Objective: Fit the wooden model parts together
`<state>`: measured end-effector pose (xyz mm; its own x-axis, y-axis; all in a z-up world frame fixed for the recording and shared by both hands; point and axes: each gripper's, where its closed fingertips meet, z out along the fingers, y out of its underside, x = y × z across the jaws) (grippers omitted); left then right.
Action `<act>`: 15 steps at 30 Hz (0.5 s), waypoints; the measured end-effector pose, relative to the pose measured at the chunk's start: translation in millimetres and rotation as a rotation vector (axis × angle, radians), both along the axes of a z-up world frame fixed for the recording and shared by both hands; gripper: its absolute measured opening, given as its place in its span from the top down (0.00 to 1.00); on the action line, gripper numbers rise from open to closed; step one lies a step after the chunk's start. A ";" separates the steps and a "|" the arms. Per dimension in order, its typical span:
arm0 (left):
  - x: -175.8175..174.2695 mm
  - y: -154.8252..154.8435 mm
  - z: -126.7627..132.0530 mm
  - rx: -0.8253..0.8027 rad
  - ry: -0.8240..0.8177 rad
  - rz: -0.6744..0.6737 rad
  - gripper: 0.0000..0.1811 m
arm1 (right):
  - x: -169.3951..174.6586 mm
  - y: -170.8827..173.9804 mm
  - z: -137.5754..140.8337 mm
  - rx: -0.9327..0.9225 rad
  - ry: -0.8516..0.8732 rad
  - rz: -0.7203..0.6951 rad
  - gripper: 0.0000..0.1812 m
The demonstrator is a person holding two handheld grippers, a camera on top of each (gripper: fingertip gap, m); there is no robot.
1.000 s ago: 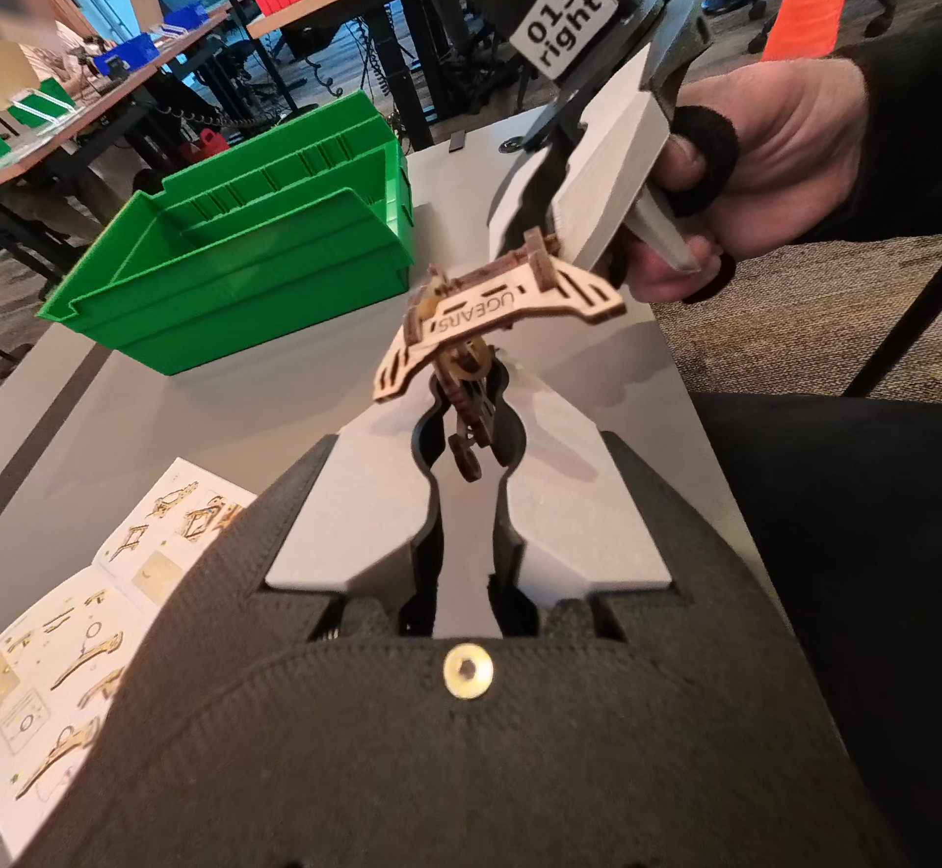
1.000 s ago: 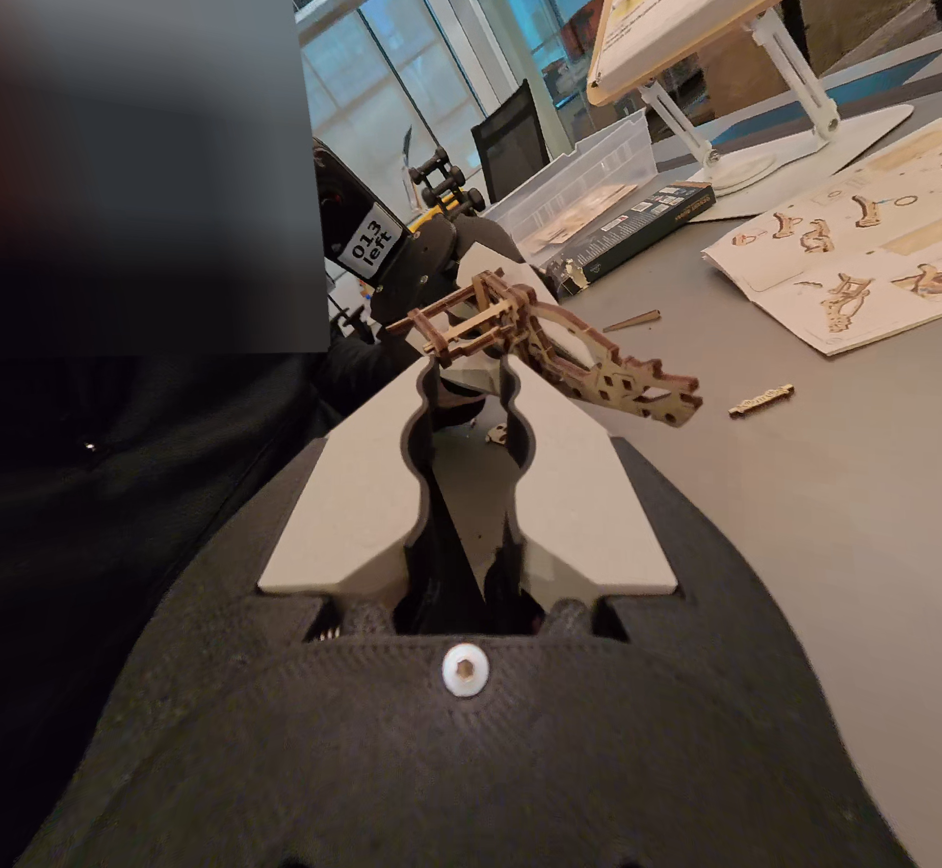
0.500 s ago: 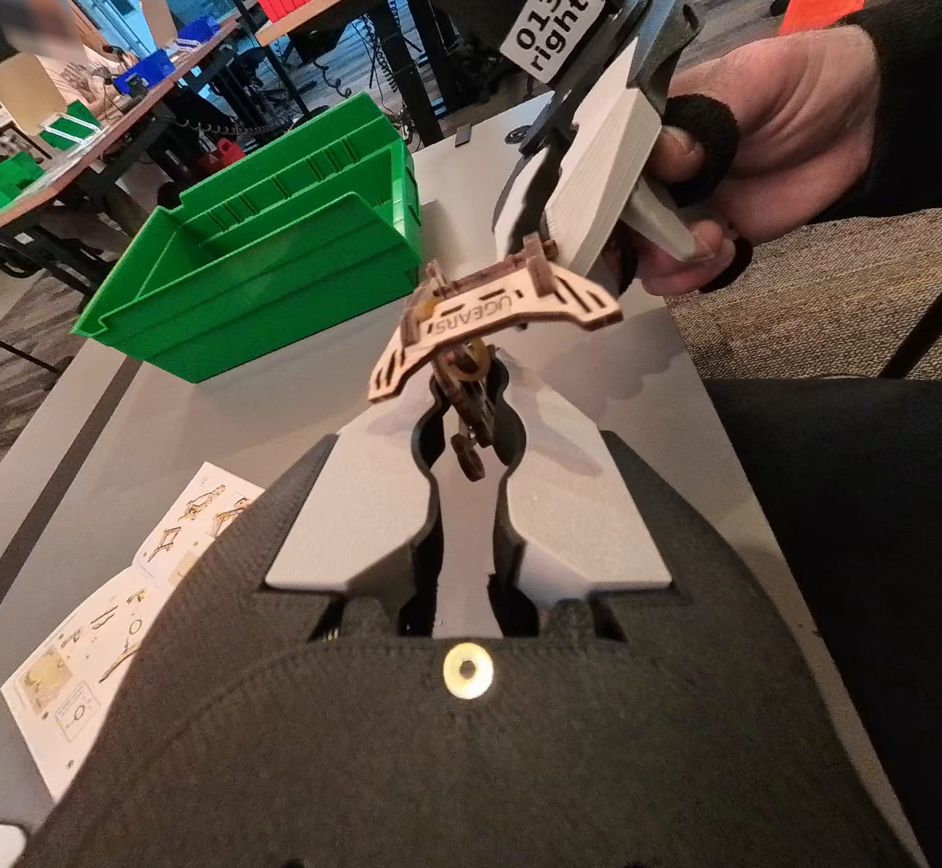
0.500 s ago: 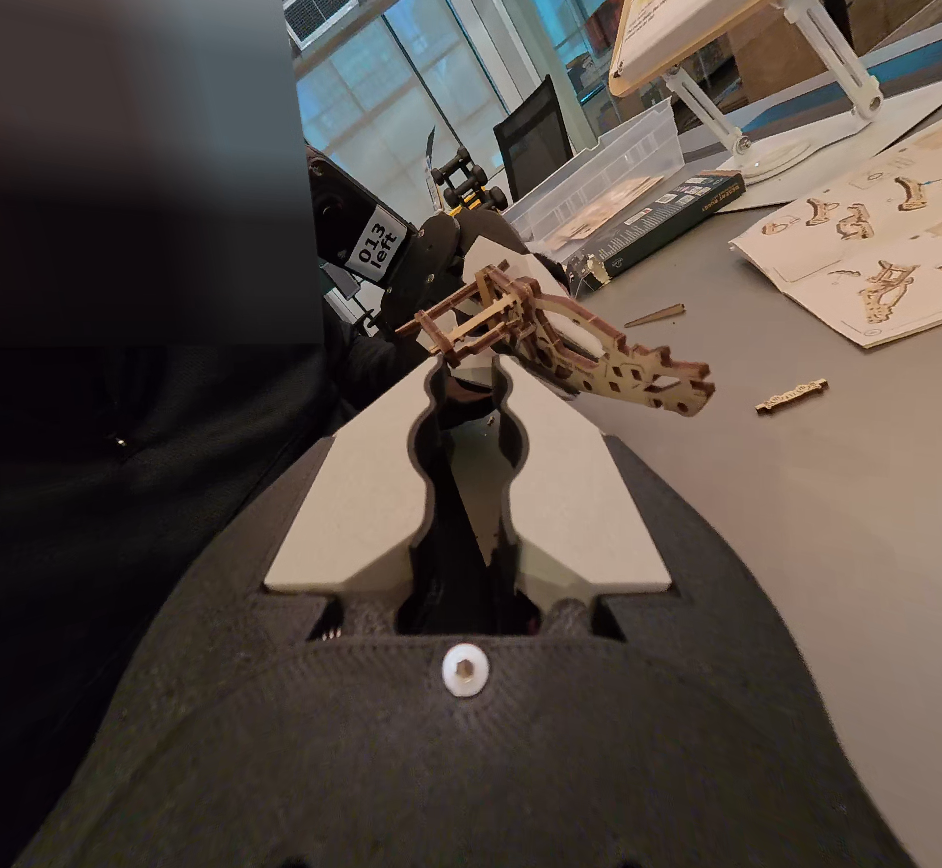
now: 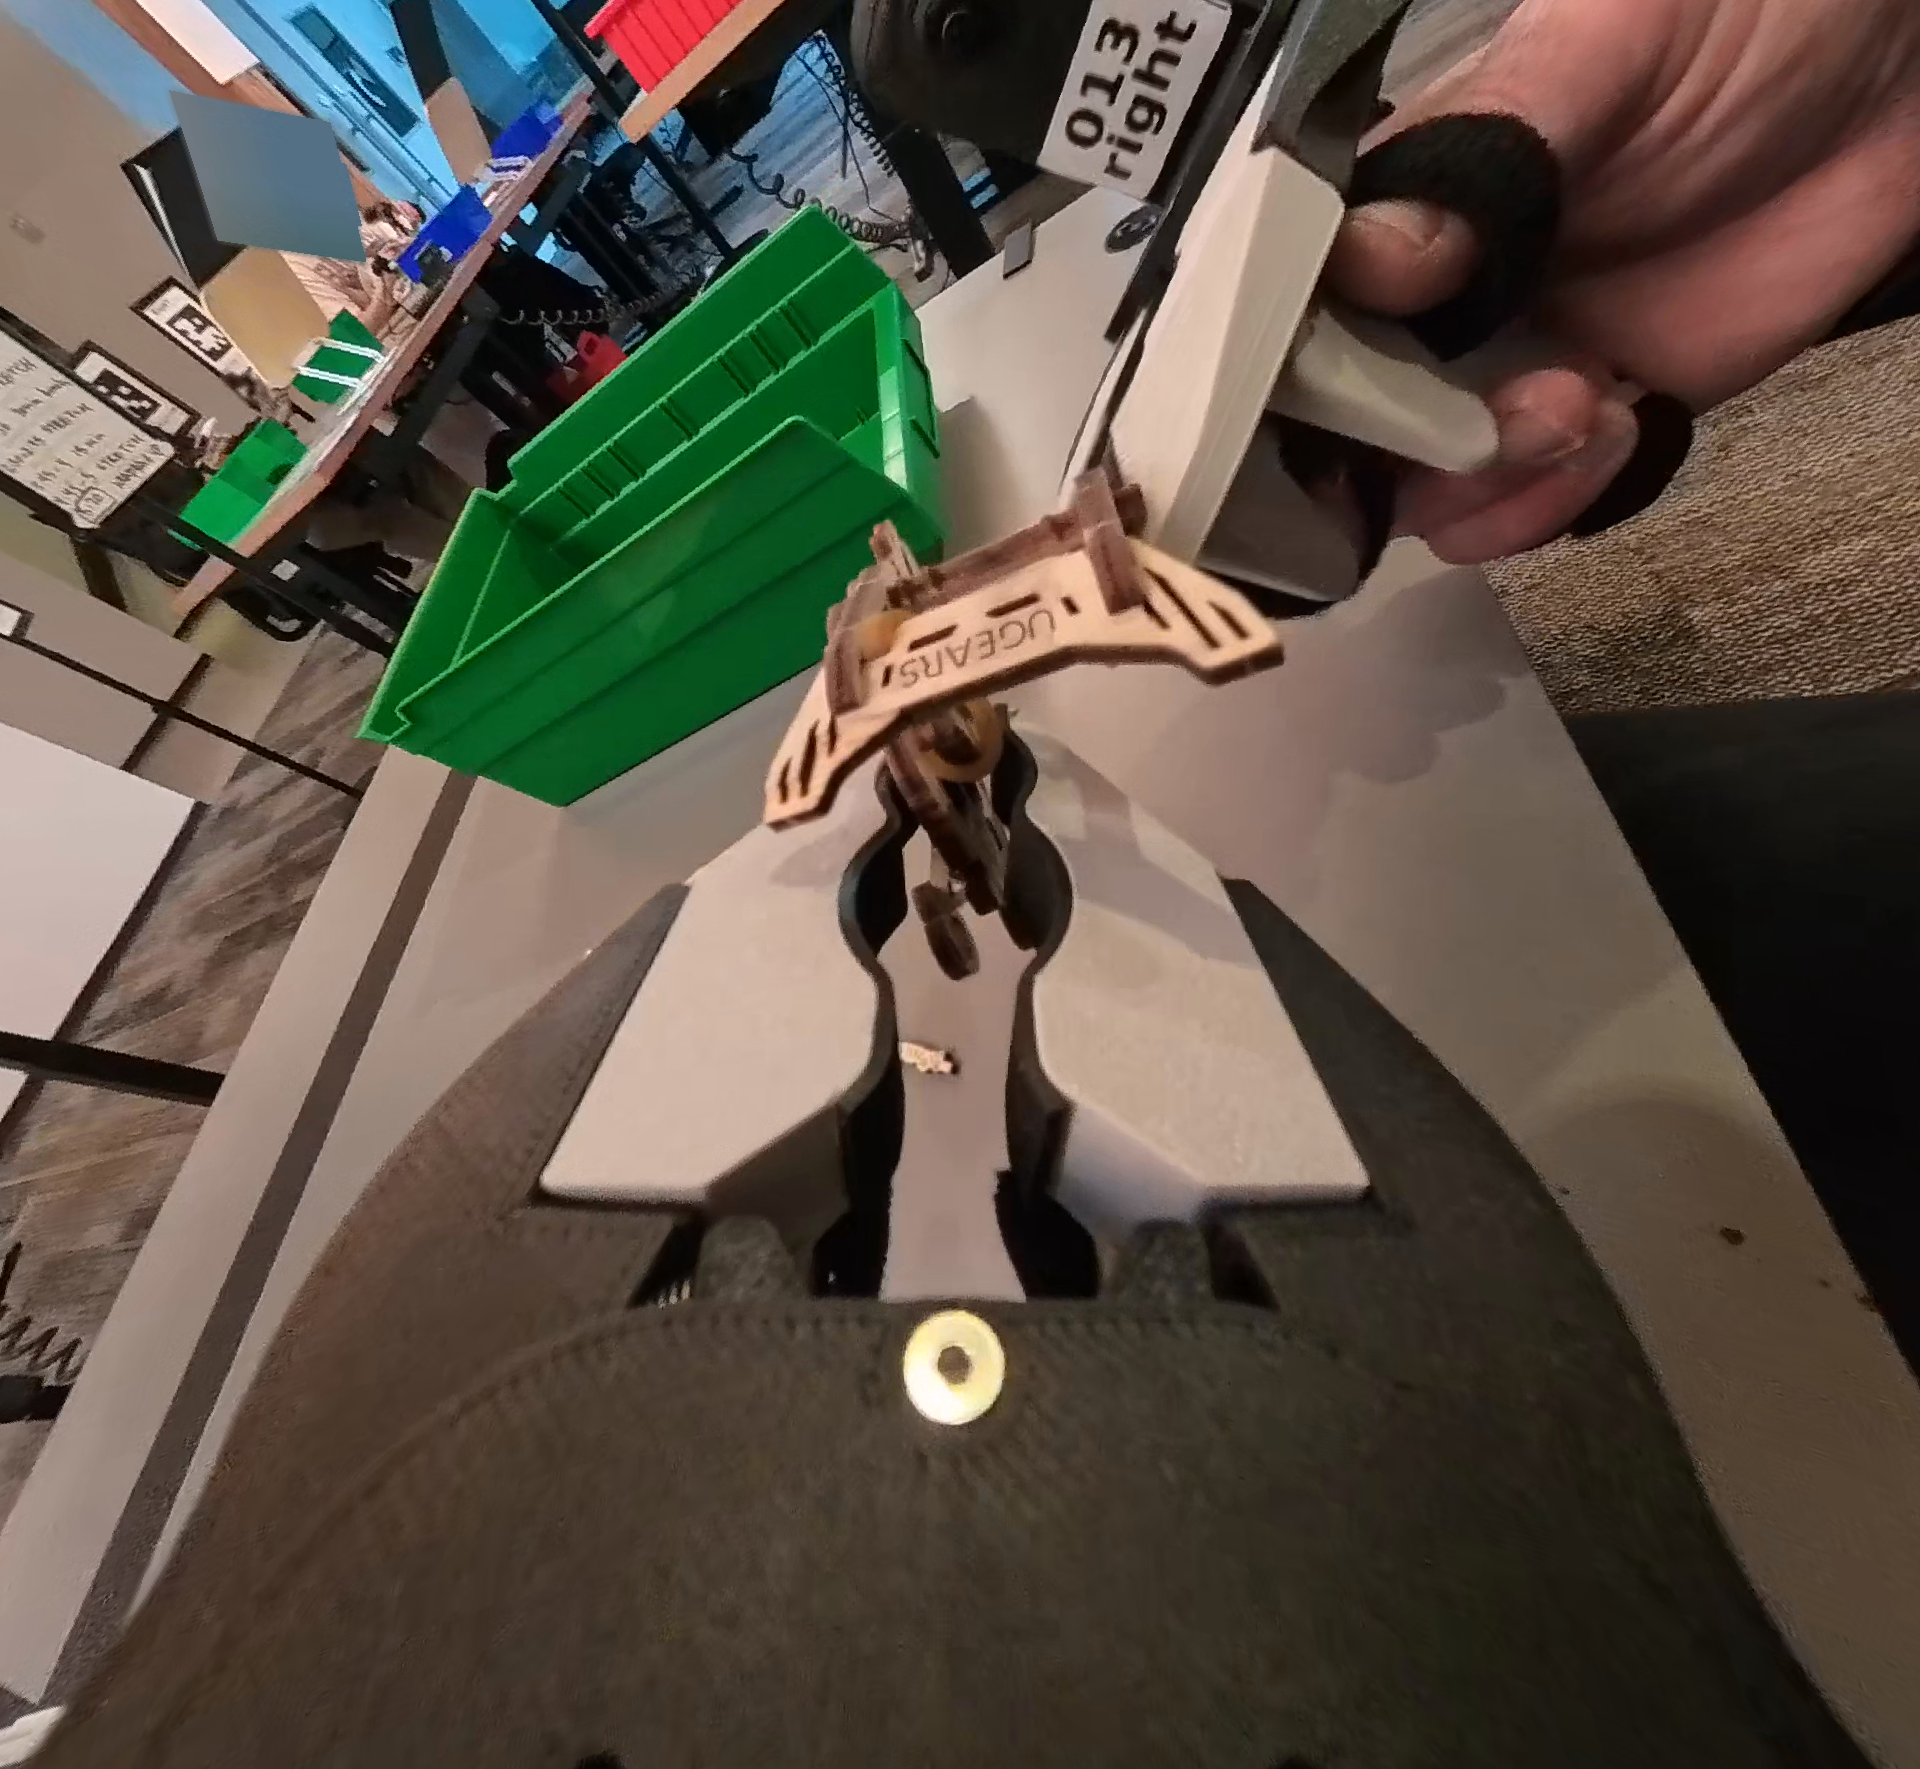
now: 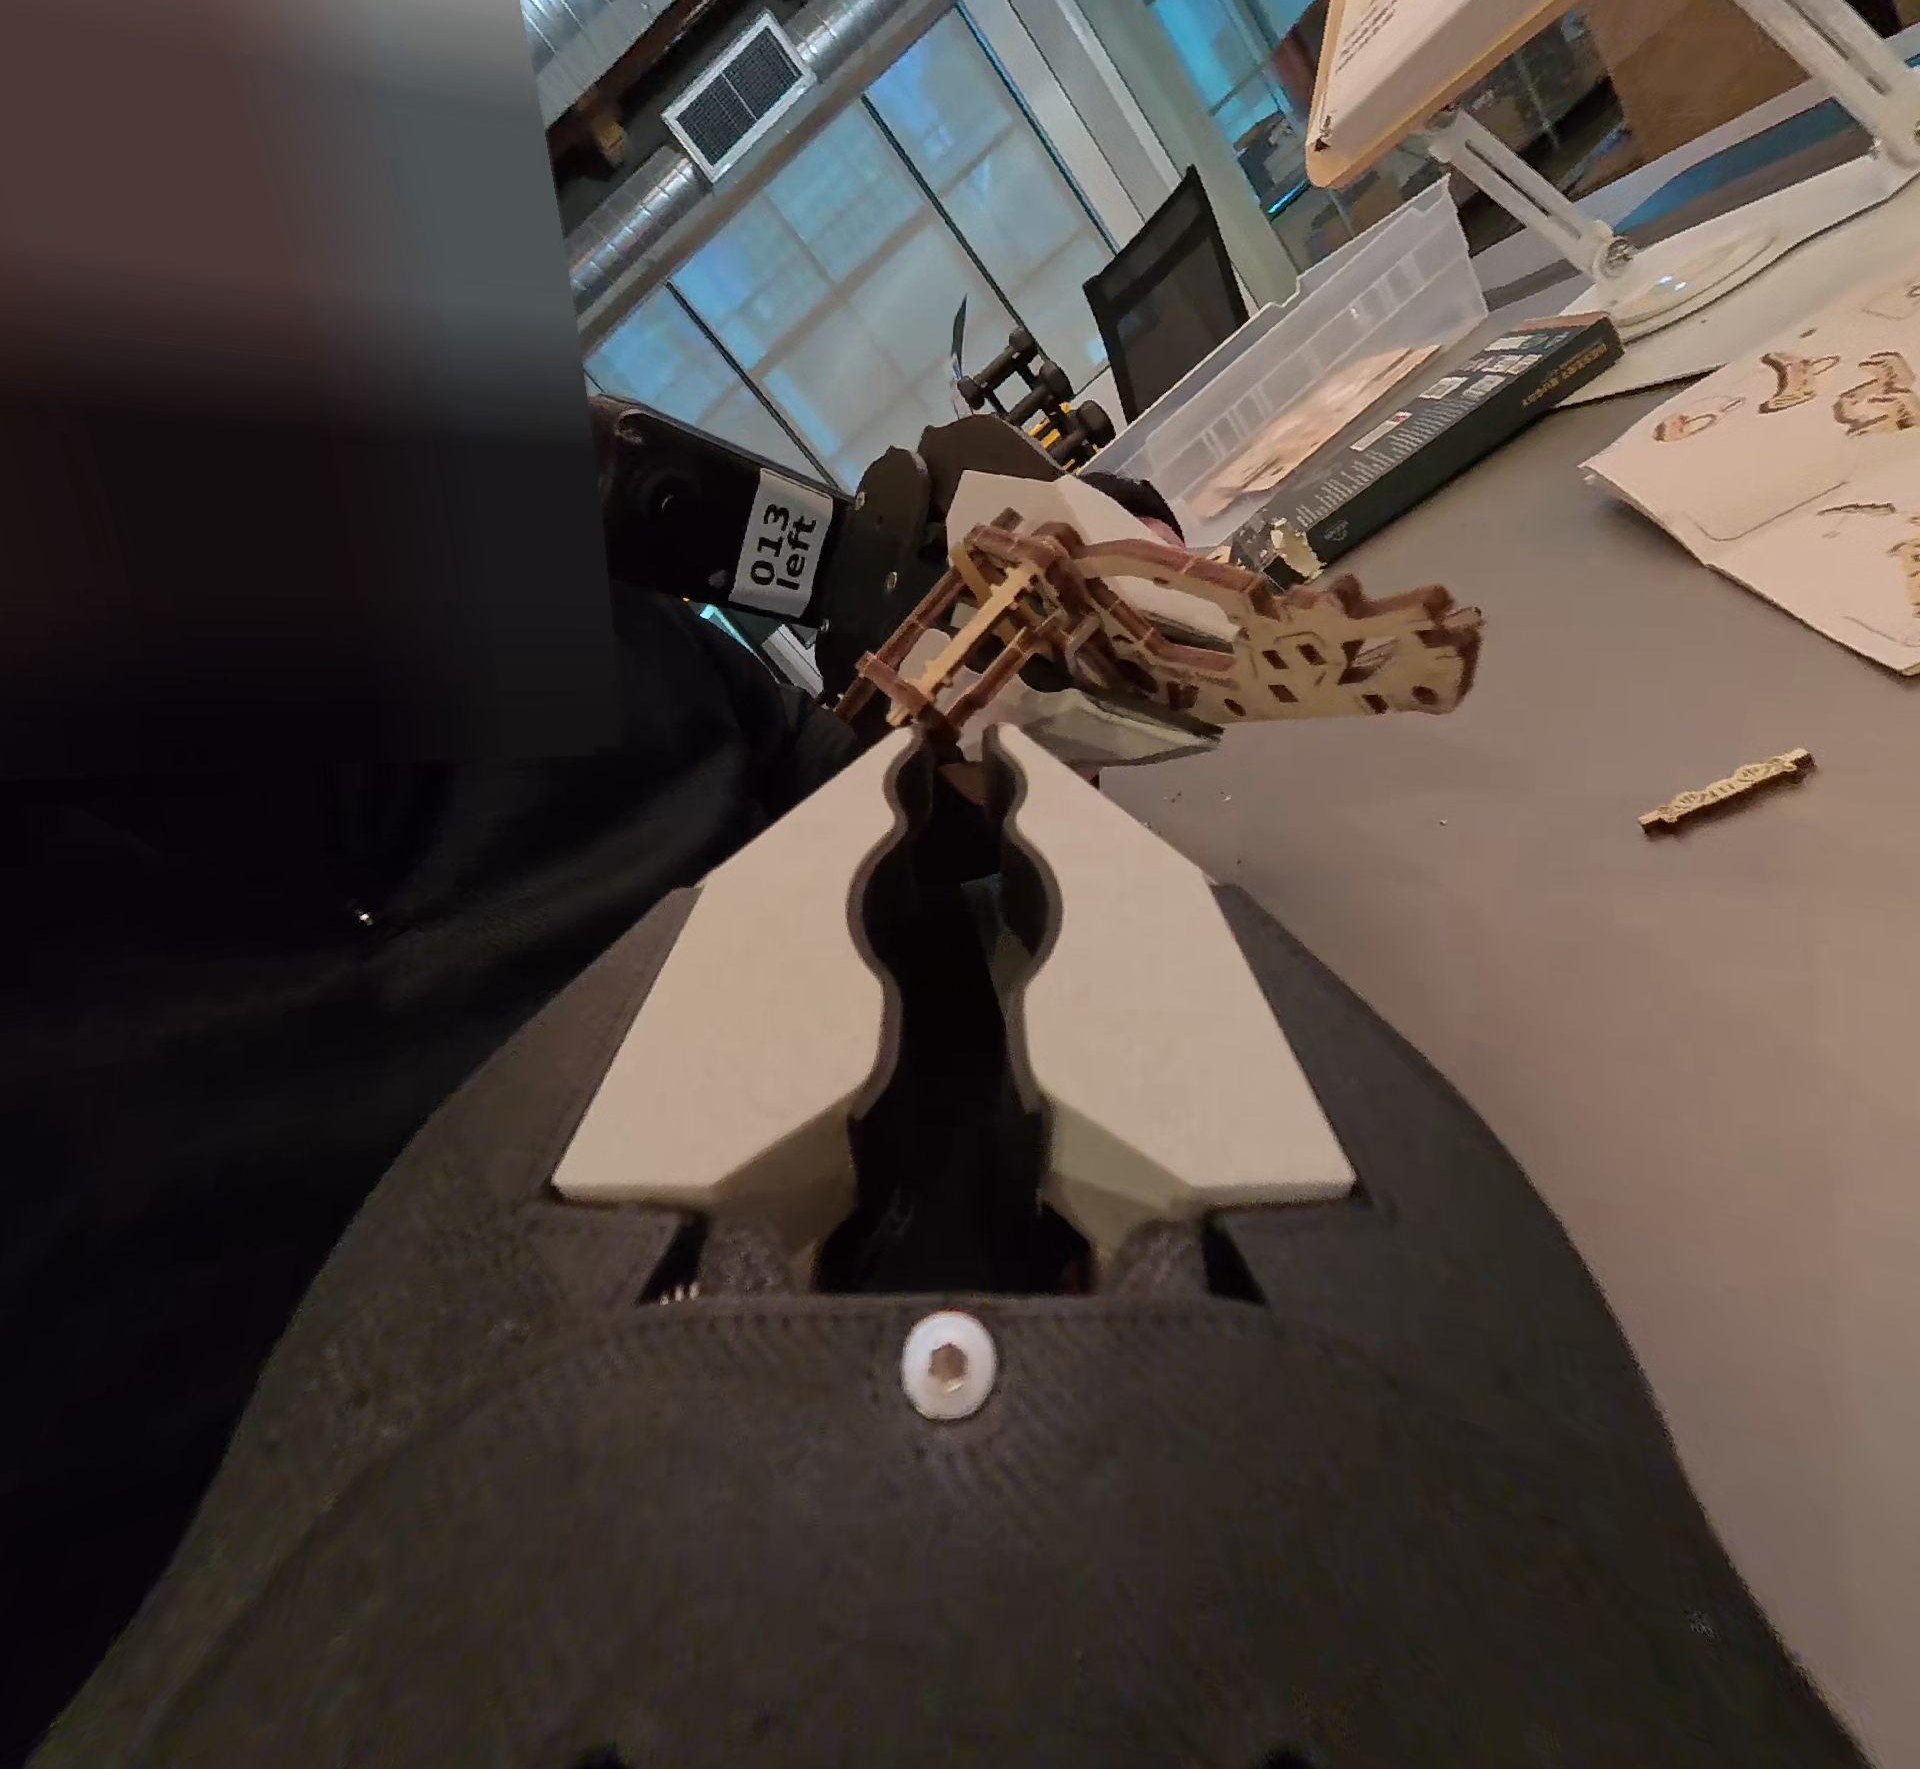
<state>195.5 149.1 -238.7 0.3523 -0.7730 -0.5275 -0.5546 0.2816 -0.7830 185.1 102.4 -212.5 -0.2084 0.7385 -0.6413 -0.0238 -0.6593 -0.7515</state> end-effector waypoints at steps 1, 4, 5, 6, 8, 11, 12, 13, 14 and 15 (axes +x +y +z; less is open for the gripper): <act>-0.7 1.0 -0.8 0.007 0.006 0.006 0.95 | -0.2 0.3 -0.3 -0.007 0.000 0.001 0.95; -1.6 1.4 -2.1 0.010 0.006 0.006 0.95 | -0.8 1.4 0.2 -0.020 0.000 -0.001 0.92; -1.7 1.9 -2.4 0.009 0.005 0.007 0.95 | -0.6 2.7 -0.2 -0.023 -0.002 -0.007 0.92; -1.9 2.5 -3.3 0.010 0.008 0.011 0.95 | -0.6 4.8 -1.6 -0.024 -0.010 -0.020 0.90; -2.1 3.1 -4.1 -0.004 -0.004 0.013 0.95 | -1.2 7.9 -6.6 -0.017 -0.046 -0.046 0.87; -3.0 5.3 -7.7 -0.019 -0.005 0.024 0.95 | -1.6 11.9 -9.6 0.032 -0.089 -0.101 0.86; -3.4 6.1 -8.7 -0.024 -0.006 0.029 0.95 | -1.2 13.4 -9.3 0.054 -0.100 -0.123 0.85; -4.0 6.9 -10.0 -0.024 -0.001 0.034 0.95 | -0.8 15.0 -9.5 0.078 -0.116 -0.147 0.85; -4.3 7.5 -10.9 -0.023 0.002 0.036 0.95 | -0.6 15.9 -9.6 0.104 -0.135 -0.166 0.85; -4.5 8.0 -11.3 -0.027 -0.001 0.039 0.94 | -0.7 16.6 -9.4 0.135 -0.152 -0.185 0.85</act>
